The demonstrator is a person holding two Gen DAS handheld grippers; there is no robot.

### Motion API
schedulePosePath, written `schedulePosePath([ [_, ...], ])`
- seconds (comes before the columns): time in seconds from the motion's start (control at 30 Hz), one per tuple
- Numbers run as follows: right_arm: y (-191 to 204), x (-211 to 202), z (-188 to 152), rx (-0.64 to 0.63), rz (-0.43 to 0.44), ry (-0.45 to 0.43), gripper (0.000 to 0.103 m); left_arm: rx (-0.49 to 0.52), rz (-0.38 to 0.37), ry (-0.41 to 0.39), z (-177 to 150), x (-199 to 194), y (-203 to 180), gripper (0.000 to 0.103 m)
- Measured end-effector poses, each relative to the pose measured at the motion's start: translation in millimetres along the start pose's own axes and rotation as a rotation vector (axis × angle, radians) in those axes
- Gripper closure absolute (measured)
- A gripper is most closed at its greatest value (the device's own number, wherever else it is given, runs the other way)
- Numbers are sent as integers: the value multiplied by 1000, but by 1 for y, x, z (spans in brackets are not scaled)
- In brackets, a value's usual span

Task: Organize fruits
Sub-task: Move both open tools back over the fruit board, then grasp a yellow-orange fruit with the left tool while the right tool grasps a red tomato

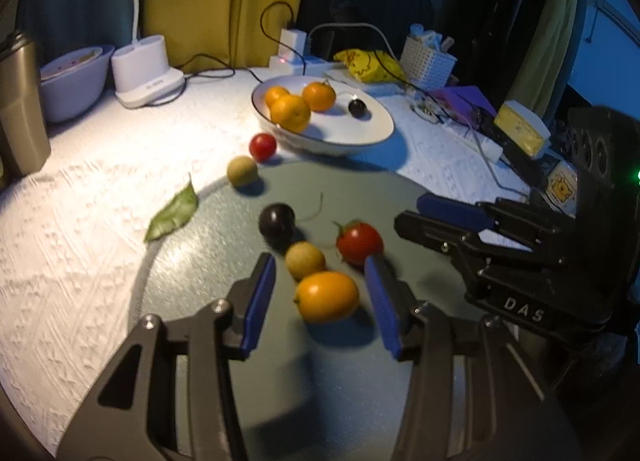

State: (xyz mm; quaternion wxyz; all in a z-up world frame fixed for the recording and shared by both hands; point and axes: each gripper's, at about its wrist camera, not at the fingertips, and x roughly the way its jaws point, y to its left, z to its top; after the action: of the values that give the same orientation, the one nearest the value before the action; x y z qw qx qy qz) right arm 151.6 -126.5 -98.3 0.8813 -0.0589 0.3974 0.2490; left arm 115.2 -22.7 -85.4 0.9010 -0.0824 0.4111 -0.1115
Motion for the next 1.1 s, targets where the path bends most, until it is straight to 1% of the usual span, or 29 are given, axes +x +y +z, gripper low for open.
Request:
schedulePosePath([
  [0.1, -1, 0, -2, 3, 2, 0, 70, 2, -2, 15, -3, 4, -3, 55],
  [0.27, -1, 1, -4, 6, 3, 7, 70, 7, 22, 42, -8, 14, -3, 55],
  [0.33, 0, 2, -5, 6, 5, 10, 70, 5, 13, 47, -9, 17, -2, 55],
  [0.5, 3, 5, -4, 0, 10, 17, 70, 26, -2, 41, -12, 18, -3, 56],
  [0.6, 7, 7, -3, -5, 18, 20, 69, 19, -20, 34, -13, 15, 0, 61],
  [0.67, 10, 8, -2, -8, 26, 21, 67, 27, -14, 18, -12, 10, 0, 63],
  [0.73, 13, 10, -2, -10, 34, 26, 65, 25, -10, 8, -11, 5, 3, 63],
  [0.93, 21, 18, -1, -24, 48, 53, 64, 1, -2, -5, -12, -2, 17, 63],
  [1.1, 21, 28, -1, -22, 56, 97, 64, -4, -6, -11, -14, -4, 20, 63],
])
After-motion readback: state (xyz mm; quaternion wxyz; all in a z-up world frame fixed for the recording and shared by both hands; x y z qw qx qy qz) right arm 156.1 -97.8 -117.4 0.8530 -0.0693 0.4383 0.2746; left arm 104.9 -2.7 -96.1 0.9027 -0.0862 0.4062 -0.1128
